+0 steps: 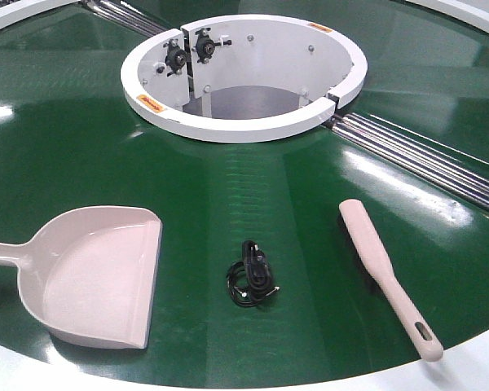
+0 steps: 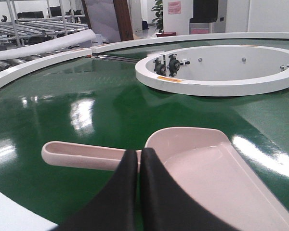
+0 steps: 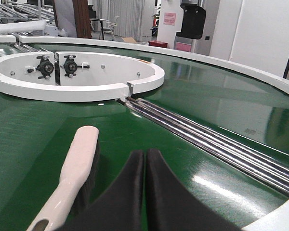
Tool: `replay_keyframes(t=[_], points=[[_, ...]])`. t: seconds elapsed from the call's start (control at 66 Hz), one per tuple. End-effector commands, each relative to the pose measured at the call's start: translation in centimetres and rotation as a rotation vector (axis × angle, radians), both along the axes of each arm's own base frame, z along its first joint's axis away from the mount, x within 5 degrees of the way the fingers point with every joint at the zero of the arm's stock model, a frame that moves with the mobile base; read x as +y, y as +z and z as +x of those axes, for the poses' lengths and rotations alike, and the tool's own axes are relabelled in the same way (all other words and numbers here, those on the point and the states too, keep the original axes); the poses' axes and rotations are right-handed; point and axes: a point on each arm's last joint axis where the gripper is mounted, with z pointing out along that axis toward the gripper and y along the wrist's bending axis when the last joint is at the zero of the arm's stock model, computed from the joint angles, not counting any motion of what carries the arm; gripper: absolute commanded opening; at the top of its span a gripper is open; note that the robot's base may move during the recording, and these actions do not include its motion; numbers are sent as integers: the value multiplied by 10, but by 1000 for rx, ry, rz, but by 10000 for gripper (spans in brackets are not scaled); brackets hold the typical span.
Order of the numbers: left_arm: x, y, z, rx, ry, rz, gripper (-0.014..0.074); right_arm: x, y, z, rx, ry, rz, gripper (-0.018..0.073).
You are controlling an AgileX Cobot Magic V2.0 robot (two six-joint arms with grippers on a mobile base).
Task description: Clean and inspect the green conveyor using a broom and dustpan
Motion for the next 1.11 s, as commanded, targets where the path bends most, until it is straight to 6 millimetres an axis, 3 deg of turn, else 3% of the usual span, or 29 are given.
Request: replay_keyframes(t=[0.0, 1.091], points=[[0, 1, 1, -60, 4, -20, -6, 0, 1, 0, -62, -6, -6, -3], [0, 2, 1, -70, 4, -23, -6, 0, 3, 0, -78, -6, -6, -3]])
